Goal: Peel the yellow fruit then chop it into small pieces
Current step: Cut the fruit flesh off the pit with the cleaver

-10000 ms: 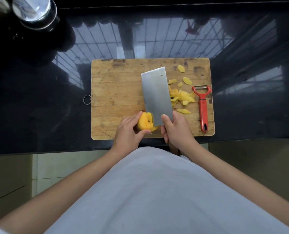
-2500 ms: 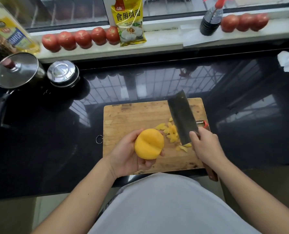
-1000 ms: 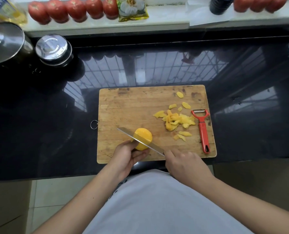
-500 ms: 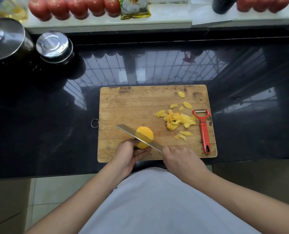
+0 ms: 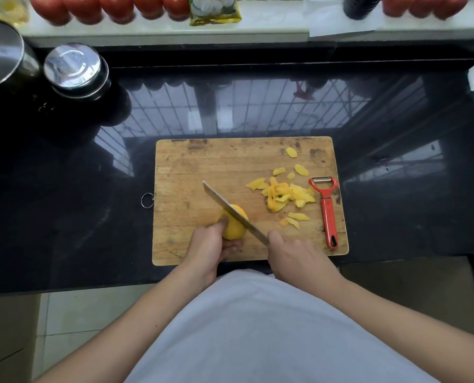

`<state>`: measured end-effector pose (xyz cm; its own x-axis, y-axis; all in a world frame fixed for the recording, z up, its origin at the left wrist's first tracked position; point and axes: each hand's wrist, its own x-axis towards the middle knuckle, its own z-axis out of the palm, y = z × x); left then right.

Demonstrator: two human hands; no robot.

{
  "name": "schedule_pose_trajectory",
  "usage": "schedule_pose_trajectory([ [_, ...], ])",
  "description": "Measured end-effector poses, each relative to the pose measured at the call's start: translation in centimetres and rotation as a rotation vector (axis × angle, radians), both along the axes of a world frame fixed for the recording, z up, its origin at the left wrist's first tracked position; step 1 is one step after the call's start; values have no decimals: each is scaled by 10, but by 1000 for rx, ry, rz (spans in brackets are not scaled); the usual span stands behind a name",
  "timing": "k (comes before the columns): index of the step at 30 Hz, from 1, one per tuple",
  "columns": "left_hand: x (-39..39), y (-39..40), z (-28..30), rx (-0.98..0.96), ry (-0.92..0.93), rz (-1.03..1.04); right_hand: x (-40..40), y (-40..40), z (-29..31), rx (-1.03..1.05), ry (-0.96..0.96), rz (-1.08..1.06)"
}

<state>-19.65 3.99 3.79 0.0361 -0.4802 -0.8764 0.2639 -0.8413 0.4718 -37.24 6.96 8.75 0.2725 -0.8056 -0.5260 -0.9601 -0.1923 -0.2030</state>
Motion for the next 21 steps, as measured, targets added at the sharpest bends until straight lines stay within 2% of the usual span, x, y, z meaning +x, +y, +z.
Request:
schedule_pose_trajectory([
  [5, -14, -3, 3, 42, -32, -109, -7, 7, 4, 59, -5, -47],
  [15, -24, -5, 3, 56, -46, -100, 4, 0, 9, 137, -6, -31],
  [21, -23, -2, 2, 63, -22, -79, 9, 0, 3, 106, 18, -27],
])
